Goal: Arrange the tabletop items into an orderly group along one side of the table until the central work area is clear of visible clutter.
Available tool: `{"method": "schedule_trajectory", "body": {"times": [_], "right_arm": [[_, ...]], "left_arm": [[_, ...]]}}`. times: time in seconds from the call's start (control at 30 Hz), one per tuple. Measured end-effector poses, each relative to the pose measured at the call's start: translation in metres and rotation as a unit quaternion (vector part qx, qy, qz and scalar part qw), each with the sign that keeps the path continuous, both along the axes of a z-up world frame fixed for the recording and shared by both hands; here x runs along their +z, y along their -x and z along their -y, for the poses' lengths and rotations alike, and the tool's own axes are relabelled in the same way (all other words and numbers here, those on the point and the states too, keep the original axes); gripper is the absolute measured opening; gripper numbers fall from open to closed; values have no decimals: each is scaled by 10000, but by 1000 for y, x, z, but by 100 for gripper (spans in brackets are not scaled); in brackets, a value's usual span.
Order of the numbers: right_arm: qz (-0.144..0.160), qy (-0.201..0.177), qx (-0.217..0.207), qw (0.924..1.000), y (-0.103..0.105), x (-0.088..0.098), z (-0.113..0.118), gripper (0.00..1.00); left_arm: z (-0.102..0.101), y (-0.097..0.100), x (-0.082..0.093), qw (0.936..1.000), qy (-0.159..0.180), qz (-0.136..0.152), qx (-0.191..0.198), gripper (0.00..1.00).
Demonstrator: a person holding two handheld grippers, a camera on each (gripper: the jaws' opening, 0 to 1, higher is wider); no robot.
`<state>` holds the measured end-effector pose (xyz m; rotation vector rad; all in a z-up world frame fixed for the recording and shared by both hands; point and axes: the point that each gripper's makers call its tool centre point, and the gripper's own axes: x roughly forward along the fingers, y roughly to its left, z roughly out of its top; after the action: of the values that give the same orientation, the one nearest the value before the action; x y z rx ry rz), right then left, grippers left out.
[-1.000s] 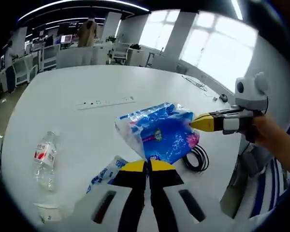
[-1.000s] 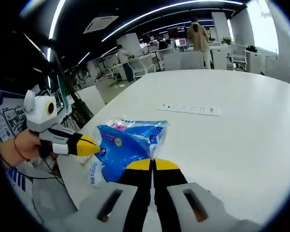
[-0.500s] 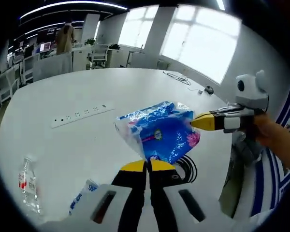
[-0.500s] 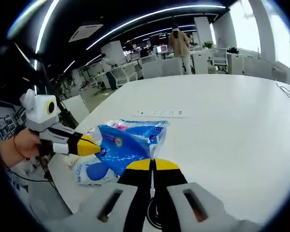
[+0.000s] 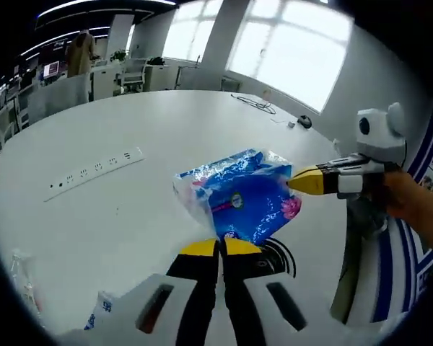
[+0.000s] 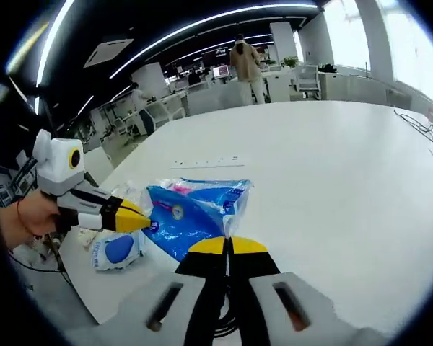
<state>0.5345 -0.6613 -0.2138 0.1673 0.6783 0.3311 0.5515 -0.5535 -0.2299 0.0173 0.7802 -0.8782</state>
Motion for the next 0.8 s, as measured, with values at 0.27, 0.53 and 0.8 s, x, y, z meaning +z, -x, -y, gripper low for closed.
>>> {"method": "schedule_trajectory", "body": {"times": [0.27,0.53,0.8], "right_arm": [[-162,-35,-136,9998,-13,-29,18,0],[-264,83,-136,9995,-29,-52,31,0],[-388,149,-72,9991,-38,-78,36,0]], "left_arm": [[17,-12,-28,9999,-70,-133,-40,0],[30,-18,-55,9996,-74,-281,2,0],[35,-21,-80,9989,-115,-457,20,0]]}}
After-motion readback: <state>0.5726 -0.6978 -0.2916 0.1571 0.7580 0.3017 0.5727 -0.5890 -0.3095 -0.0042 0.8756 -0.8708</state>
